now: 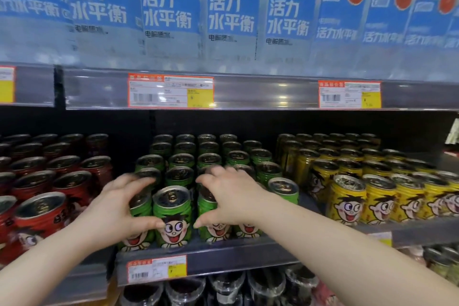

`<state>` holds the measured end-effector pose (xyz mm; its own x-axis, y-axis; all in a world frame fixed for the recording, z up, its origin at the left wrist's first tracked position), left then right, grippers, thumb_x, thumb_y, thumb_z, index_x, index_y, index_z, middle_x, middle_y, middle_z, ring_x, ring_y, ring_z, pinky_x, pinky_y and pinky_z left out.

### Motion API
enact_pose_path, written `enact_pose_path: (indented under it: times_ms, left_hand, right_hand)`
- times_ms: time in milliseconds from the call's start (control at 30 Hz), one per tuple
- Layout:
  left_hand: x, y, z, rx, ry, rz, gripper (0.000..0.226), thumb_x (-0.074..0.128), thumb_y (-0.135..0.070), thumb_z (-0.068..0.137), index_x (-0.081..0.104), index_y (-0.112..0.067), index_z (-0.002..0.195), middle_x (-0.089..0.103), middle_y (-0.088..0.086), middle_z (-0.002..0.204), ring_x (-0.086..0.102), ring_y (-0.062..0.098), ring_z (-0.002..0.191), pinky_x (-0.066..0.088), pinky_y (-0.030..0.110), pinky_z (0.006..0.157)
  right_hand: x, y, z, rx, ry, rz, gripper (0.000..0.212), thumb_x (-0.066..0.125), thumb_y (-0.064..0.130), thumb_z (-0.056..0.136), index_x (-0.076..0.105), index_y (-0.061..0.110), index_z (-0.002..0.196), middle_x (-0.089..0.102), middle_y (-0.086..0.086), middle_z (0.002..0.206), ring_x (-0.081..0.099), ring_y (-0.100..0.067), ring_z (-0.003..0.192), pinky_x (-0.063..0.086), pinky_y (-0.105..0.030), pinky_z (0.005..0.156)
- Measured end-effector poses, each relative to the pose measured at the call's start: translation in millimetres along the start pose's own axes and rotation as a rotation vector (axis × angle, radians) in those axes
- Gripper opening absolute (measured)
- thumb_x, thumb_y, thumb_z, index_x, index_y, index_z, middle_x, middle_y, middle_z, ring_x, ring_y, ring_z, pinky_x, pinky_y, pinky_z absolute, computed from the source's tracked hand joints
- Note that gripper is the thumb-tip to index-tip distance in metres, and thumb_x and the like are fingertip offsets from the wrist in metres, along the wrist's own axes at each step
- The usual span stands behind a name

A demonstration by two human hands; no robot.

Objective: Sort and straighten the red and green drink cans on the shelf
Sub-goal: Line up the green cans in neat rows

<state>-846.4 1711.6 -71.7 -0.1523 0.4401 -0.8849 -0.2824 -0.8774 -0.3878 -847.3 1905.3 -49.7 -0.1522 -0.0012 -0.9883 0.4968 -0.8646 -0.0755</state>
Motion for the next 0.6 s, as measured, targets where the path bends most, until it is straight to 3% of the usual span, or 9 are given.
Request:
enact_pose_path:
  times_ms: [67, 133, 267, 333, 400, 500, 600]
  left_hand:
    - [-4.6, 5.5, -2.7, -0.020, -0.018, -0.129, 0.125, 0.072, -0.078, 0.028, 0.038, -0.028, 0.138, 0.034, -0.008, 0.127, 0.034, 0.017, 0.131, 0.028, 0.025, 0.107]
    - [-6.8, 14.2, -7.6, -0.043, -0.050, -0.199, 0.110, 0.087, -0.050, 0.043, 0.037, -0.024, 0.138, 0.034, -0.008, 0.123, 0.036, 0.012, 0.124, 0.027, 0.019, 0.102]
    - [2.9, 30.3, -16.9, -0.097, -0.035, -0.279, 0.098, 0.087, -0.024, 0.058, 0.031, -0.024, 0.138, 0.041, -0.010, 0.118, 0.041, 0.004, 0.111, 0.032, 0.014, 0.095]
    - [11.2, 34.4, -19.4, -0.123, -0.002, -0.363, 0.091, 0.084, -0.016, 0.062, 0.030, -0.031, 0.133, 0.051, -0.020, 0.109, 0.051, -0.005, 0.096, 0.036, 0.001, 0.079]
    - [14.9, 37.5, -20.2, -0.129, 0.001, -0.433, 0.086, 0.083, -0.012, 0.063, 0.032, -0.034, 0.129, 0.056, -0.022, 0.101, 0.053, -0.010, 0.088, 0.038, -0.003, 0.067]
    - [15.2, 39.5, -20.3, -0.127, 0.007, -0.464, 0.083, 0.082, -0.011, 0.065, 0.032, -0.038, 0.124, 0.057, -0.021, 0.099, 0.054, -0.012, 0.086, 0.040, -0.003, 0.066]
    - [16.8, 38.8, -18.7, -0.107, 0.044, -0.473, 0.088, 0.082, -0.012, 0.066, 0.029, -0.036, 0.133, 0.053, -0.024, 0.105, 0.052, -0.012, 0.092, 0.040, -0.003, 0.069]
  right_hand:
    - [-1.2, 8.3, 3.1, -0.048, -0.025, 0.061, 0.086, 0.064, 0.061, 0.074, 0.031, 0.023, 0.143, 0.035, -0.005, 0.144, 0.036, -0.029, 0.129, 0.031, -0.041, 0.105]
    - [-0.4, 18.5, 8.3, -0.098, -0.023, 0.092, 0.081, 0.064, 0.059, 0.075, 0.032, 0.025, 0.142, 0.037, -0.003, 0.143, 0.037, -0.027, 0.128, 0.031, -0.039, 0.104]
    - [6.1, 35.7, 19.7, -0.143, 0.040, 0.114, 0.082, 0.061, 0.057, 0.079, 0.025, 0.026, 0.146, 0.033, -0.002, 0.145, 0.038, -0.025, 0.128, 0.030, -0.038, 0.105]
    - [8.3, 37.6, 21.9, -0.136, 0.065, 0.129, 0.083, 0.060, 0.057, 0.080, 0.022, 0.026, 0.147, 0.032, -0.002, 0.146, 0.039, -0.022, 0.129, 0.030, -0.036, 0.105]
    - [7.5, 37.1, 22.0, -0.130, 0.079, 0.138, 0.081, 0.060, 0.056, 0.080, 0.022, 0.027, 0.147, 0.034, 0.000, 0.145, 0.041, -0.021, 0.128, 0.032, -0.035, 0.104]
    - [5.4, 36.2, 24.1, -0.127, 0.110, 0.155, 0.080, 0.063, 0.052, 0.079, 0.024, 0.029, 0.145, 0.036, 0.001, 0.143, 0.042, -0.020, 0.127, 0.038, -0.034, 0.103]
    - [4.8, 33.6, 25.3, -0.110, 0.142, 0.192, 0.081, 0.068, 0.048, 0.077, 0.026, 0.031, 0.144, 0.035, 0.003, 0.142, 0.041, -0.019, 0.128, 0.040, -0.036, 0.103]
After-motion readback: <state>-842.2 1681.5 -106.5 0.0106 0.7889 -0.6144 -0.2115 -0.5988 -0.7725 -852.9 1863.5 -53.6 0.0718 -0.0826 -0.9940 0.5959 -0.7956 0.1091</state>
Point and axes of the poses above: each hand's wrist, its own z-axis towards the middle knuckle, its own x-axis out of the palm, y = z × x, the point moved 5 cm from there along z, towards the middle knuckle
